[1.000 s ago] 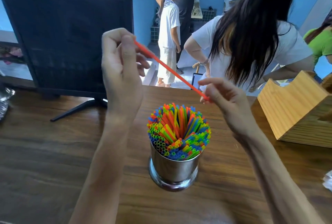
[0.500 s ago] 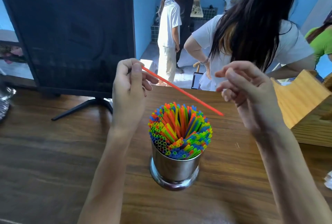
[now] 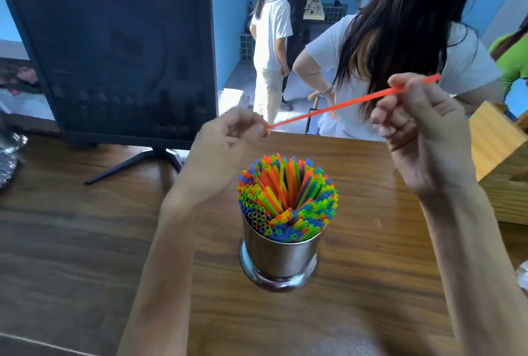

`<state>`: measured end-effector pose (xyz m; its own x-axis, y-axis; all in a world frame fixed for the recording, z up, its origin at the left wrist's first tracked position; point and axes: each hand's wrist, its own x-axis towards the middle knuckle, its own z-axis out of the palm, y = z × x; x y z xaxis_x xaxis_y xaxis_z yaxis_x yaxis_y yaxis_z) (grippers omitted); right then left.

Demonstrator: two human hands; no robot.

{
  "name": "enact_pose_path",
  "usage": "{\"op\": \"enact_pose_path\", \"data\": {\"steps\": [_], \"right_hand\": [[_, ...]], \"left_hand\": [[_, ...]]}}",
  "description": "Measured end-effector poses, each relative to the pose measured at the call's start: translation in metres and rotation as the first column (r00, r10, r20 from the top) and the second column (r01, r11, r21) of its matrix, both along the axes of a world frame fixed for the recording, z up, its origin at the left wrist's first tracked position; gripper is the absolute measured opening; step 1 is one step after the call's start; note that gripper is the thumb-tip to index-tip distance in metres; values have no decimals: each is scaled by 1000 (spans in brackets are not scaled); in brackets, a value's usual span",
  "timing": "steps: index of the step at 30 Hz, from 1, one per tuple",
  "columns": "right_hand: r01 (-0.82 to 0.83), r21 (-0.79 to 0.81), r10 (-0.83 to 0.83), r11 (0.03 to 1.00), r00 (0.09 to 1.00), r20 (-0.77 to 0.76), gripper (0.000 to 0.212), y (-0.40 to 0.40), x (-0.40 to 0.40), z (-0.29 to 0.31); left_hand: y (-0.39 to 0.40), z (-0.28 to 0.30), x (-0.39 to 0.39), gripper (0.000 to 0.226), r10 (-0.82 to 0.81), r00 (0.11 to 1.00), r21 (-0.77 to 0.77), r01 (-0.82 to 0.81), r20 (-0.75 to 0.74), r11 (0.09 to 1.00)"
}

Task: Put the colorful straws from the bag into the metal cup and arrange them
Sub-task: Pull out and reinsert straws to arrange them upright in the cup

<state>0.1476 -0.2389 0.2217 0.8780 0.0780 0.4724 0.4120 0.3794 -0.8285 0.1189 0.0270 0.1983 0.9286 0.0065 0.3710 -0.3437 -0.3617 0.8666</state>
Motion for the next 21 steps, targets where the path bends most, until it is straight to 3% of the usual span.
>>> {"op": "enact_pose_path", "data": {"steps": [4, 7, 10, 14, 17, 21], "right_hand": [[193, -133, -169, 972, 971, 170, 18, 0, 4, 2], [218, -322, -130, 921, 953, 275, 11, 16, 0, -7], [191, -450, -70, 873, 960, 272, 37, 31, -9, -26], [309, -651, -122, 693, 941, 317, 14, 35, -11, -46], [294, -701, -110, 649, 949, 296, 33, 34, -9, -50], [272, -704, -144, 656, 961, 236, 24, 32, -6, -49]], "left_hand": [[3, -5, 7, 14, 48, 993, 195, -27, -104, 980], [-5, -7, 14, 13, 37, 982, 343, 29, -183, 939], [-11, -8, 18, 10, 30, 981, 416, 53, -190, 908], [-13, -6, 22, 8, 52, 986, 427, 19, -155, 904], [-14, -6, 23, 9, 58, 991, 416, -3, -122, 909], [-21, 5, 21, 9, 63, 998, 100, -64, 19, 993]]}}
